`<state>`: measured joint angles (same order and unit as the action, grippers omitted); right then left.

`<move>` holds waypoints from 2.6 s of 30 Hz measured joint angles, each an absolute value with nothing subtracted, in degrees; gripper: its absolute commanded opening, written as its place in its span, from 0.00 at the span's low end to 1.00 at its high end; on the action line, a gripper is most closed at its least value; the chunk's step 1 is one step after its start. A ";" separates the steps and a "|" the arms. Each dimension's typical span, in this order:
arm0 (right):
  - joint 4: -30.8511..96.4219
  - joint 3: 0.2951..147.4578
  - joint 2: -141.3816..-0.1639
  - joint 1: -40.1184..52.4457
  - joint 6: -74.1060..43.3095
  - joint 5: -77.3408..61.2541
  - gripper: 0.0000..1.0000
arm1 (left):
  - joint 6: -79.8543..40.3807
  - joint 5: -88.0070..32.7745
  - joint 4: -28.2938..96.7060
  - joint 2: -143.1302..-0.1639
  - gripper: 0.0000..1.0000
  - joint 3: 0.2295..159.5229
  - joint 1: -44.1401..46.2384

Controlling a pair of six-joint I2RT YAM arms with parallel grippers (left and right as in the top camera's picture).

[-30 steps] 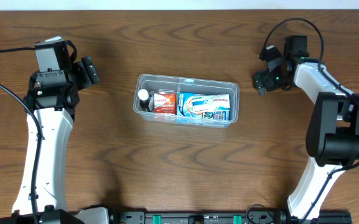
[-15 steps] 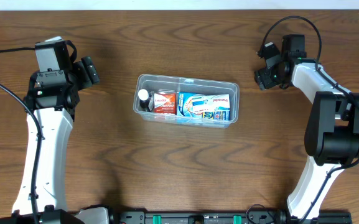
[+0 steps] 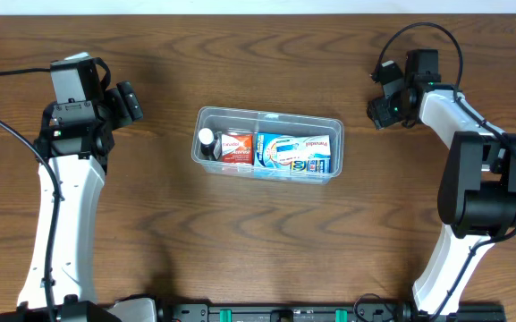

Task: Pack container
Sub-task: 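Lower right gripper over the green Zam-Buk tin, then grasp the green Zam-Buk tin with right gripper and carry it to the container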

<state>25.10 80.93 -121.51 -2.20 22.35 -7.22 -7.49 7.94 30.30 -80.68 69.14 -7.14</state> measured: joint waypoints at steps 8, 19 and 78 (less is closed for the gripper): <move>31.00 83.99 -121.34 -1.39 20.64 -3.97 0.50 | -7.49 7.94 30.33 -80.68 0.98 69.14 -7.14; 42.46 96.53 -114.63 5.56 14.66 -1.21 0.46 | -7.49 7.94 30.35 -80.68 0.98 69.14 -7.14; 40.56 92.68 -117.71 40.56 33.15 -7.09 0.42 | -7.49 7.94 30.35 -80.68 0.98 69.14 -7.14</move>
